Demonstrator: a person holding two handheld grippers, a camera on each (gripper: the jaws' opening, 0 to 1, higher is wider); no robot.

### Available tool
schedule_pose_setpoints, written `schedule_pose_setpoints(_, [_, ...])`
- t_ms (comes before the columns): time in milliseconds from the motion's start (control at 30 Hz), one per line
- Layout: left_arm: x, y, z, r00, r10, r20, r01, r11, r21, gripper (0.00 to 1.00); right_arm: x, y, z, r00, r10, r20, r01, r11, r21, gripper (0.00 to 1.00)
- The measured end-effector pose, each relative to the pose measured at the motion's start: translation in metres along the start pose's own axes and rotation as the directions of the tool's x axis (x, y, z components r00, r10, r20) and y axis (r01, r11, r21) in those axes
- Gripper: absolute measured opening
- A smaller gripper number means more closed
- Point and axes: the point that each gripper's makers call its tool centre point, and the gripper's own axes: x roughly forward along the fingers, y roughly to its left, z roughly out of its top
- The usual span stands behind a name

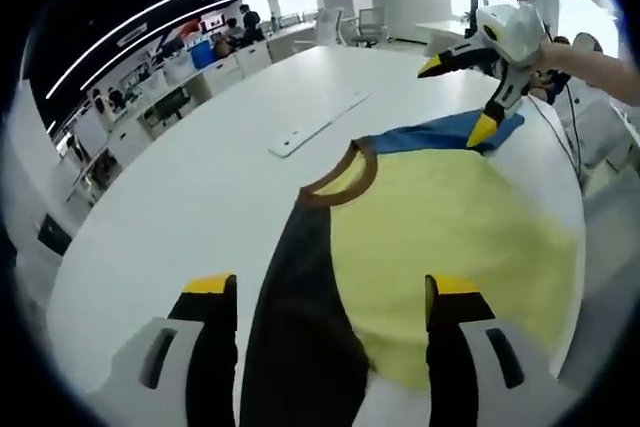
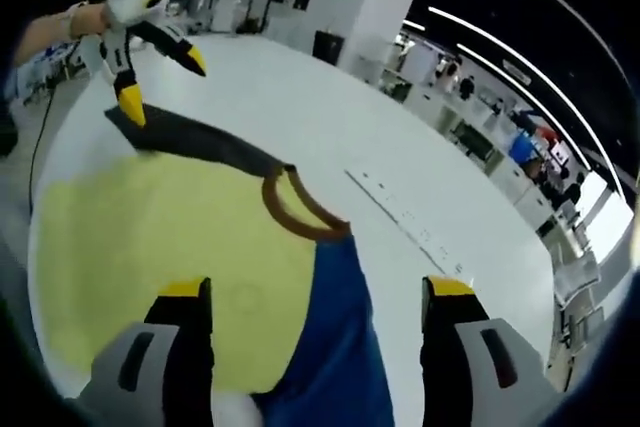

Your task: Fold the garment on the visible template until the final outline fits inside the template.

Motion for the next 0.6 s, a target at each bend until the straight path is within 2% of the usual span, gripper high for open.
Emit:
schedule_pose_setpoints(133, [-0.014, -0.009, 0.005, 1.000, -0.011, 0.020, 0.011, 1.000, 0.004, 0.84, -0.013, 0.008, 0.005, 1.000, 0.000, 0.019, 0.000, 1.000, 0.001, 0.95])
schedule_pose_setpoints(233, [-0.021, -0.012, 0.008, 0.999, -0.018, 0.027, 0.017, 1.000, 0.008, 0.86, -0.023, 0.014, 0.008, 1.000, 0.008, 0.027, -0.009, 1.000, 0.016, 1.00])
schedule_pose_setpoints(433, [-0.032, -0.020, 0.009, 0.999, -0.033, 0.025, 0.032, 0.999, 0.017, 0.98, -0.042, 0.023, 0.009, 0.999, 0.006, 0.033, -0.007, 1.000, 0.023, 1.00])
schedule_pose_setpoints(600, [-0.037, -0.025, 0.004, 0.999, -0.054, 0.002, 0.054, 0.998, 0.017, 1.00, -0.054, 0.031, 0.011, 0.999, 0.021, 0.046, -0.023, 0.999, 0.042, 1.00])
